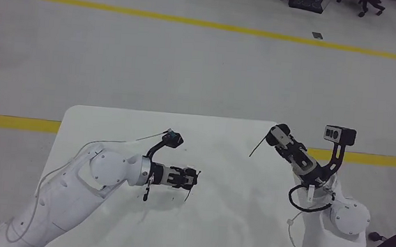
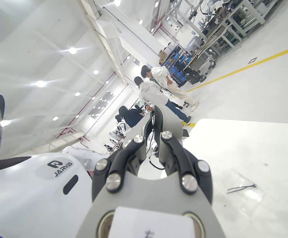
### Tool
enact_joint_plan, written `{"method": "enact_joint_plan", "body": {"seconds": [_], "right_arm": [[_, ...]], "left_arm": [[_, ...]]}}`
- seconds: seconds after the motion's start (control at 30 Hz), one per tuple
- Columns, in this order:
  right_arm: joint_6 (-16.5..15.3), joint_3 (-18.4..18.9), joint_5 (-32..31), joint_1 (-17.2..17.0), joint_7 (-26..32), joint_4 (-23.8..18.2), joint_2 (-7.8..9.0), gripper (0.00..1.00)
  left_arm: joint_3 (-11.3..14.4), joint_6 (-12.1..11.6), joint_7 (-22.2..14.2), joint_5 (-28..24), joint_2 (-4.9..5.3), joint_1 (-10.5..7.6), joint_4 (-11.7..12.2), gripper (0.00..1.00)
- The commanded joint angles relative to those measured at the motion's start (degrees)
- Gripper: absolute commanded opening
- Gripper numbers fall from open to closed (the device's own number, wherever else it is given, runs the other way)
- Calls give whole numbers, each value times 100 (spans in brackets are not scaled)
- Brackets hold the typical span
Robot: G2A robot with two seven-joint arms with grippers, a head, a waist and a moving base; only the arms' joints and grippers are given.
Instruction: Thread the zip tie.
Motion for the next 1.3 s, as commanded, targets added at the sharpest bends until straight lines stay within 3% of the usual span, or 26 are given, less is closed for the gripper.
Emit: {"method": "enact_joint_plan", "body": {"seconds": [0.0,0.27,0.53,0.87,1.27], "right_arm": [[0,0,0,0,1,0,0,0],[0,-26,-147,-25,-56,-28,8,0],[0,-136,-787,-27,-188,-445,-10,0],[0,-344,-1392,-141,-302,-635,-36,0],[0,-415,-1518,-275,-443,-586,-29,0]], "left_arm": [[0,0,0,0,0,0,0,0],[17,15,120,-70,-4,42,11,0],[24,500,148,-987,-31,-54,145,0],[34,802,163,-1760,-48,-212,304,0],[32,771,206,-1658,-27,-257,269,0]]}}
